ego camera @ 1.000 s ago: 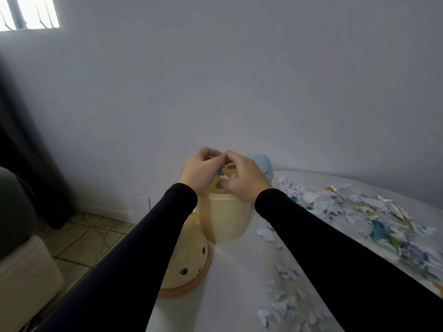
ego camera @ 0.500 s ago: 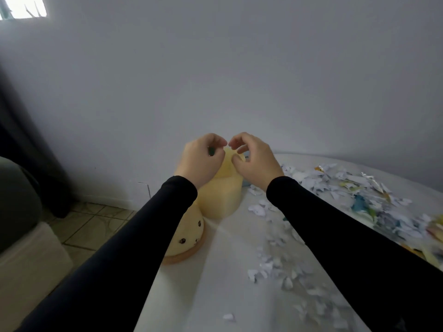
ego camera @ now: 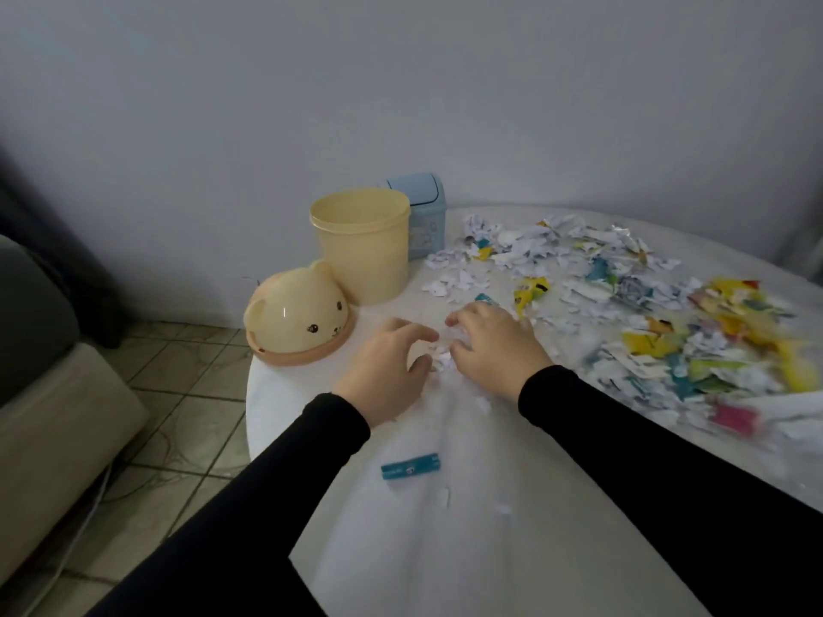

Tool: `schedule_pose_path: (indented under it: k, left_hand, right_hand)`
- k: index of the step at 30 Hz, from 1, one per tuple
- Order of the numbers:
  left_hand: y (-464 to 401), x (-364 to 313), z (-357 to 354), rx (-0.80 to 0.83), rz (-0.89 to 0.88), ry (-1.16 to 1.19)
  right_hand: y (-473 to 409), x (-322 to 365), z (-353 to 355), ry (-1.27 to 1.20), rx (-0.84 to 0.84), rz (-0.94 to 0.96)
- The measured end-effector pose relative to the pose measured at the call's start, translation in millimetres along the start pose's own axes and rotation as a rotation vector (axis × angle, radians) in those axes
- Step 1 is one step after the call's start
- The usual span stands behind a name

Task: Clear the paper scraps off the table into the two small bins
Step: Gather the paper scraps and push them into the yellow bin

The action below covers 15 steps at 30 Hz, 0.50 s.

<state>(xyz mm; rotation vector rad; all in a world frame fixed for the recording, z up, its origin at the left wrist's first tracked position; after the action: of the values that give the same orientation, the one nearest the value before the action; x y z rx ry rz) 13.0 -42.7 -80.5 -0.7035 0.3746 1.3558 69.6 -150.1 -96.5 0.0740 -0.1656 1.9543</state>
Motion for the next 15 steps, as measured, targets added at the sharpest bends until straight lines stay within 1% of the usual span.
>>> schedule_pose_path:
  k: [2, 4, 6, 7, 9, 13, 15]
  left_hand:
    - [19, 6, -6, 0.05, 0.069, -0.133]
    - [43, 13, -24, 0.182, 0.202, -0.286]
    - [62, 19, -47, 0.306, 0.275, -0.368]
    - [65, 21, -54, 0.321, 0.286, -0.377]
    - [58, 24, -55, 0.264, 0.276, -0.37]
    - [44, 7, -39, 0.115, 0.133, -0.404]
    - [47, 5, -29, 0.051, 0.175, -0.33]
  right_hand:
    - [16, 5, -12, 0.003, 0.025, 0.042]
    - [25, 8, -26, 0.022, 0.096, 0.064]
    - [26, 3, -38, 0.08, 0.173, 0.05]
    - [27, 0, -41, 0.095, 0.192, 0.037]
    - [27, -6, -40, 0.106, 0.17, 0.011]
    - [36, -15, -17, 0.173, 0.013, -0.059]
    - [50, -16, -2, 0.186, -0.042, -0.103]
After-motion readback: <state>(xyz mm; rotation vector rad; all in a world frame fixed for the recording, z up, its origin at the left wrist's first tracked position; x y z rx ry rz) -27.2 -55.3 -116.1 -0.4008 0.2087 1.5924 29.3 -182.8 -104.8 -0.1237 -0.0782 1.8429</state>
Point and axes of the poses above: each hand's wrist, its own y-axis away from the middle knuckle, its own z-axis out of the back of the hand, x = y × z, the point moved 9 cm from there along -y, towards the middle knuckle, and after that the axes turned 8 degrees about y, right-handed, at the moved point
